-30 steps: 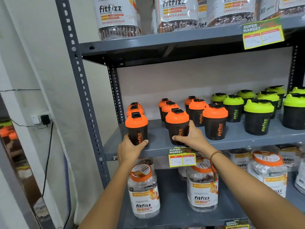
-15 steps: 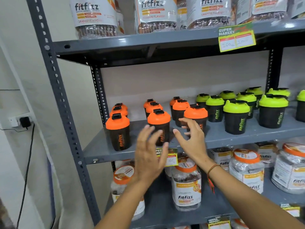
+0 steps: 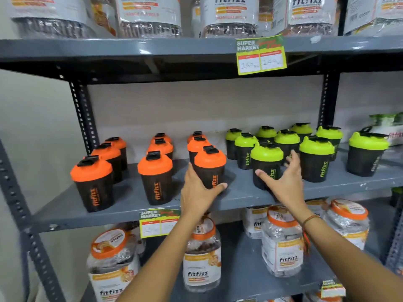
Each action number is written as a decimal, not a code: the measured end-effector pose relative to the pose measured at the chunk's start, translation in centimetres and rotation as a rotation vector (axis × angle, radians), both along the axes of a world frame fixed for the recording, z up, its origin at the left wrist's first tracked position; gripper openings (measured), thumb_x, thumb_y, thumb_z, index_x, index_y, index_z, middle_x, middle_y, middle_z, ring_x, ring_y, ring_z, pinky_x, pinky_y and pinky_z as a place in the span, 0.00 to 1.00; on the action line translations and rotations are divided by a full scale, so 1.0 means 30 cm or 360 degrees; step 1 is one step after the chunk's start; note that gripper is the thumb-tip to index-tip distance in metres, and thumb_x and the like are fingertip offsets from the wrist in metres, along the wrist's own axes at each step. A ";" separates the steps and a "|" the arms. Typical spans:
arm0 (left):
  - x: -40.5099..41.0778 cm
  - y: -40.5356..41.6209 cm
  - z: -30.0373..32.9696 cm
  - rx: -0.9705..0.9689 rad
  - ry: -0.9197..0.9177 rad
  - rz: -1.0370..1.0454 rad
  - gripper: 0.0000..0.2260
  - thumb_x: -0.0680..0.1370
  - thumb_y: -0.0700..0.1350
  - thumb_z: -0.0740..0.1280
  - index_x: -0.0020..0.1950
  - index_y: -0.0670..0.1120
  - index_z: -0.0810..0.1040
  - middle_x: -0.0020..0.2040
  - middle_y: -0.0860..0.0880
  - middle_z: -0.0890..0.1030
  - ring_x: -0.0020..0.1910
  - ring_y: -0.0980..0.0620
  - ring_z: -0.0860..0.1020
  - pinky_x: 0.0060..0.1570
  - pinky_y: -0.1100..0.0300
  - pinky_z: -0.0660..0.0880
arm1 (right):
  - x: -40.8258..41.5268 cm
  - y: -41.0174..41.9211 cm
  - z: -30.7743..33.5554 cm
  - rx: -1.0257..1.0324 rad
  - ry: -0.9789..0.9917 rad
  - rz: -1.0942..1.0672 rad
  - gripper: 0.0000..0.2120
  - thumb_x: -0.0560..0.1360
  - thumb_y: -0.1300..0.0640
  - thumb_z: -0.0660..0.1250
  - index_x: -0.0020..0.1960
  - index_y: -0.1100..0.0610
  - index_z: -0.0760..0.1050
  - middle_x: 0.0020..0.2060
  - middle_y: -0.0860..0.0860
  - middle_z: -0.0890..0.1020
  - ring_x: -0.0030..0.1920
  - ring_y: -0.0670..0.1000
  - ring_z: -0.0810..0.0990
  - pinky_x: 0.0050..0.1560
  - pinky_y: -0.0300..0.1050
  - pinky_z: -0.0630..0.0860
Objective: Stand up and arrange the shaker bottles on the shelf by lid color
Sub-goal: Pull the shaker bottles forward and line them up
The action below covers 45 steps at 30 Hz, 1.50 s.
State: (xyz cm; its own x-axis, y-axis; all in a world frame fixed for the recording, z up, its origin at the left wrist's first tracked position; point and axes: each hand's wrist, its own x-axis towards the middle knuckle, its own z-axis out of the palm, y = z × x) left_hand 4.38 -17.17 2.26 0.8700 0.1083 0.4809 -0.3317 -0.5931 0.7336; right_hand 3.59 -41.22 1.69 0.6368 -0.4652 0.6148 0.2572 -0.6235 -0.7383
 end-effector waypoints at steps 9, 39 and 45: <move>0.019 -0.001 -0.009 0.0126 0.0134 0.0133 0.39 0.57 0.68 0.73 0.61 0.51 0.69 0.58 0.48 0.81 0.57 0.43 0.79 0.47 0.54 0.73 | 0.104 -0.101 -0.025 -0.0349 0.0361 0.0233 0.39 0.55 0.26 0.70 0.53 0.46 0.58 0.53 0.55 0.82 0.54 0.63 0.80 0.43 0.50 0.72; -0.158 0.162 -0.019 0.0855 0.0048 0.0042 0.16 0.76 0.55 0.57 0.55 0.52 0.79 0.54 0.52 0.83 0.53 0.50 0.80 0.52 0.53 0.76 | -0.033 -0.085 0.193 0.0047 -0.0557 0.0426 0.29 0.75 0.41 0.64 0.72 0.53 0.67 0.62 0.51 0.74 0.62 0.52 0.75 0.59 0.57 0.76; -0.219 0.353 -0.101 0.0265 -0.0448 0.0600 0.09 0.73 0.41 0.61 0.47 0.55 0.74 0.45 0.57 0.78 0.43 0.55 0.78 0.41 0.59 0.68 | -0.041 0.020 0.306 -0.0155 -0.0754 0.0484 0.22 0.76 0.47 0.65 0.68 0.52 0.70 0.59 0.47 0.74 0.62 0.51 0.75 0.59 0.49 0.74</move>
State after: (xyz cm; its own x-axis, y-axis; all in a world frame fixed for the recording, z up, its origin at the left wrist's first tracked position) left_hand -2.19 -6.58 -0.77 0.6191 0.2922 0.7289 -0.2431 -0.8113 0.5317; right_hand 2.35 -40.61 10.88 0.3772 -0.2310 0.8968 0.7247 -0.5294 -0.4412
